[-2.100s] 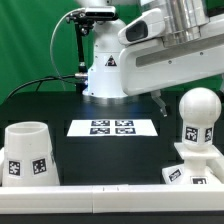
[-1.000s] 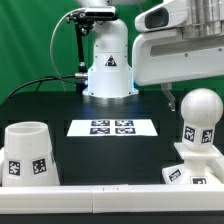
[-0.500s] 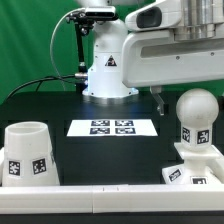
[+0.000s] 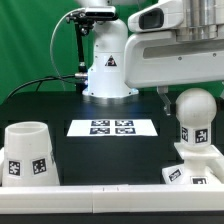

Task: Assemble lamp

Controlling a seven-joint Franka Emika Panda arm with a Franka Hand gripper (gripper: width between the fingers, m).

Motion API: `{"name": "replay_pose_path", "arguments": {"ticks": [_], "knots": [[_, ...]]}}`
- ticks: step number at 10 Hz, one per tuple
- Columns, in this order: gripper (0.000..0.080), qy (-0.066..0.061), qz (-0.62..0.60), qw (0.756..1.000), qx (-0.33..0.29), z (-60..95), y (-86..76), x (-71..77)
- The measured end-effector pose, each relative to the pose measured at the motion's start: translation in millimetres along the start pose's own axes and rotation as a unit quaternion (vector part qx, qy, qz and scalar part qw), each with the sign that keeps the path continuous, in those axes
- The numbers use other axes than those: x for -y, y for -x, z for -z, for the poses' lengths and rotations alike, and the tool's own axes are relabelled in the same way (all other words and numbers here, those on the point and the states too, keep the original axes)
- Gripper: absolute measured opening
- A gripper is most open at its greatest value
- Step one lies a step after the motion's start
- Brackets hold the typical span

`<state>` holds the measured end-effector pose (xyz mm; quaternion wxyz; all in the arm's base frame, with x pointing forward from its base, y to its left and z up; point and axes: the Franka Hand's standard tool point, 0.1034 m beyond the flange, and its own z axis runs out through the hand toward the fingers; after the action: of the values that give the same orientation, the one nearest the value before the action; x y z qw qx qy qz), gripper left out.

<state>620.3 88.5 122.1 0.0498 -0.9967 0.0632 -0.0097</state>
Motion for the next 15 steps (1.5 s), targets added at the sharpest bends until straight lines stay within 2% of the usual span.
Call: {"name": "replay_pose_path", "arguments": {"ticks": [2, 4, 5, 6, 7, 8, 9, 10, 11, 12, 13, 14, 15], "knots": [[0.057, 0.0, -0.068, 0.998, -0.001, -0.2, -0.1, 0.0], [0.057, 0.002, -0.229, 0.973, -0.011, -1.0, 0.1, 0.7], [0.057, 0.003, -0.306, 0.952, -0.015, -1.2, 1.3, 3.1], [0.0571, -0.003, -0.396, 0.918, -0.019, -1.7, 1.0, 5.1], [0.0573, -0.017, -0.509, 0.86, -0.02, -3.2, 0.8, 4.4], [0.0573, -0.031, -0.558, 0.829, -0.014, -3.4, 1.2, 4.2], [0.0573, -0.033, -0.571, 0.82, -0.012, -3.2, 1.5, 5.9], [0.0573, -0.033, -0.566, 0.823, -0.012, -3.2, 1.4, 5.5], [0.0573, -0.032, -0.533, 0.845, -0.013, -4.0, 1.7, 5.6], [0.0678, -0.03, -0.468, 0.883, -0.014, -5.8, 2.7, 6.9], [0.0678, -0.028, -0.376, 0.926, -0.015, -5.3, 1.2, 8.8], [0.0696, -0.024, -0.283, 0.959, -0.008, -5.9, 0.5, 10.6], [0.0696, -0.021, -0.255, 0.967, -0.01, -5.3, 2.4, 13.2]]}}
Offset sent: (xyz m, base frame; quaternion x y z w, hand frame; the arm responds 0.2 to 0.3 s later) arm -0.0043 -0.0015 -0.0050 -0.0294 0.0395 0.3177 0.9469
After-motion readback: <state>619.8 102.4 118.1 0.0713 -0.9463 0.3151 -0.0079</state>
